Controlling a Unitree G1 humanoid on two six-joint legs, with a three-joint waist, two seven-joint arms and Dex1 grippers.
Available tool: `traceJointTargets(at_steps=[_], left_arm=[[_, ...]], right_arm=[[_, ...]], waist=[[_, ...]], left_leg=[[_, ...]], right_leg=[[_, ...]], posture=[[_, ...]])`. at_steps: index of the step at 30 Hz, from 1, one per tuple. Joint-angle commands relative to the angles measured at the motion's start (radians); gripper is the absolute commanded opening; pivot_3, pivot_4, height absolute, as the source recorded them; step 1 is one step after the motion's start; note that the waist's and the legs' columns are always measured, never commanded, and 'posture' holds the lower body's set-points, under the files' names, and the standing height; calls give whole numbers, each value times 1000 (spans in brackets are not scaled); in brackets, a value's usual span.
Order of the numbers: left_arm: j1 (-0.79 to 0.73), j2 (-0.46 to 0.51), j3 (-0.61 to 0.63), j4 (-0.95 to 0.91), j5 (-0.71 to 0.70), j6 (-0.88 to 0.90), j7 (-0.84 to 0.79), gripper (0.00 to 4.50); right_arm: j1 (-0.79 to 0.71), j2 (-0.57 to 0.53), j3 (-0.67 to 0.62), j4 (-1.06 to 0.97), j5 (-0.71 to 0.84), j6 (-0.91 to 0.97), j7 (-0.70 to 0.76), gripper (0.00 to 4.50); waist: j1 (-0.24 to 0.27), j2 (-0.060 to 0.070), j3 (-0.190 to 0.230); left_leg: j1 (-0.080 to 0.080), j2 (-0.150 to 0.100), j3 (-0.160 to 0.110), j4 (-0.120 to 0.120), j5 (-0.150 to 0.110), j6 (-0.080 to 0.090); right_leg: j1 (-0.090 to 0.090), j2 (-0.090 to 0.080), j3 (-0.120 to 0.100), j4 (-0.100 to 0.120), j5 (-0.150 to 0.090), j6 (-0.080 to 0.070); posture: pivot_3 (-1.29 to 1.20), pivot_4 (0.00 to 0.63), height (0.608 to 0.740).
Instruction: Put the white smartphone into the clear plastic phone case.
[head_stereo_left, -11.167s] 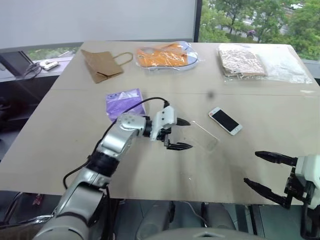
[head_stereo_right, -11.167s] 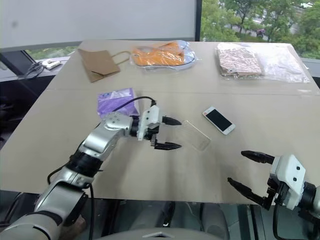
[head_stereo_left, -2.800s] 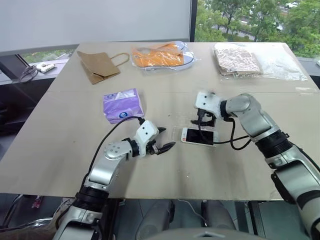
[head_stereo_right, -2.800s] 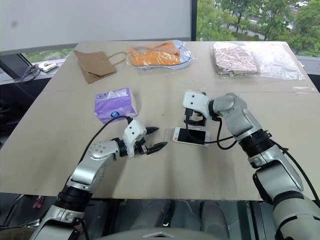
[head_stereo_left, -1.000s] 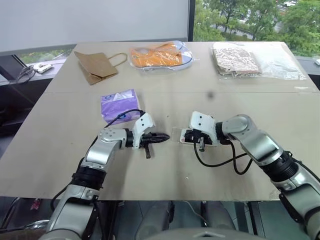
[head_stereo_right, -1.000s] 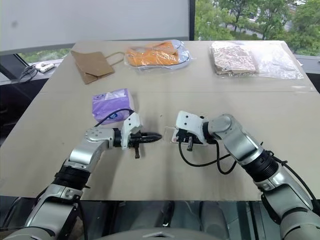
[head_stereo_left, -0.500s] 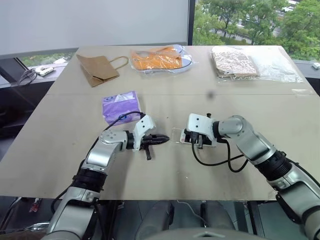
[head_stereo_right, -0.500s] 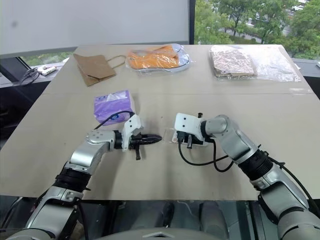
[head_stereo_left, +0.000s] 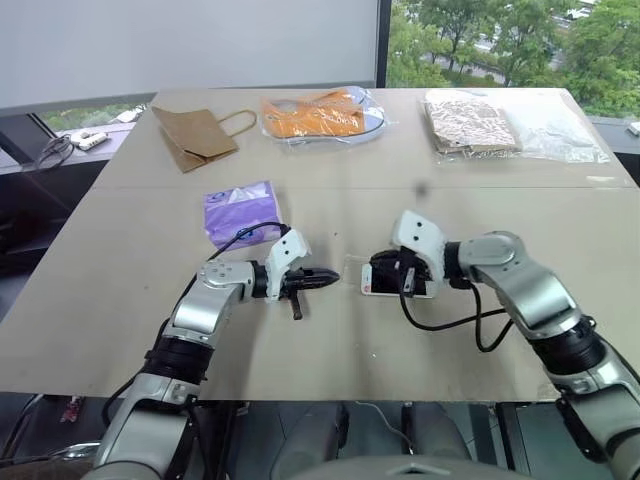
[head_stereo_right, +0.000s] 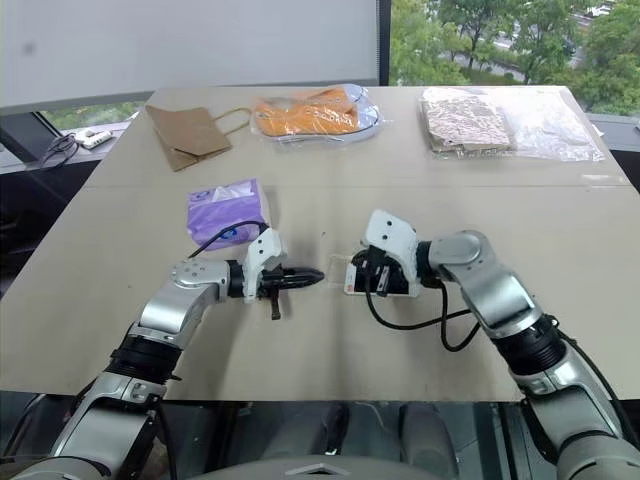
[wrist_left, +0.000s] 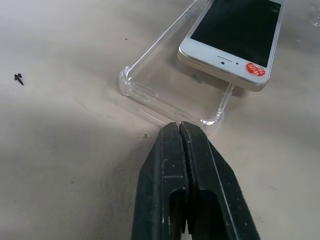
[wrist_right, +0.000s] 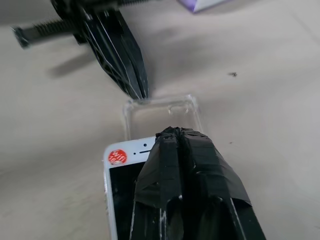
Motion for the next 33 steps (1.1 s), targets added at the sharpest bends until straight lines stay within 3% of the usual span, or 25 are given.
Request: traceJointTargets(at_steps=[1, 10, 24, 33], left_arm=[[-7, -1, -2, 1, 6, -8, 3, 25], [-16, 4, -1, 15, 11, -15, -4, 25], [-14, 8, 0, 13, 14, -20, -2, 25], [1, 7, 2, -8, 10, -13, 8, 25]], right_arm=[[33, -51, -20, -121, 43, 46, 20, 0], [152, -207, 34, -229, 98, 130, 64, 0], [30, -107, 58, 56, 6, -8, -3, 0], [45, -112, 25, -39, 114, 26, 82, 0]], waist=[[1, 0, 0], [2, -1, 1], [1, -2, 2], [1, -2, 2]], left_leg=[[0, 0, 0, 0, 0, 0], [-1, 0, 0, 0, -2, 3], [-1, 0, 0, 0, 0, 0], [-2, 0, 0, 0, 0, 0]], right_leg=[[0, 0, 0, 0, 0, 0], [0, -1, -1, -1, 0, 0], [0, -1, -1, -1, 0, 0], [-2, -1, -1, -1, 0, 0]], posture=[[0, 150, 740], [0, 150, 740], [0, 150, 740], [0, 150, 740]])
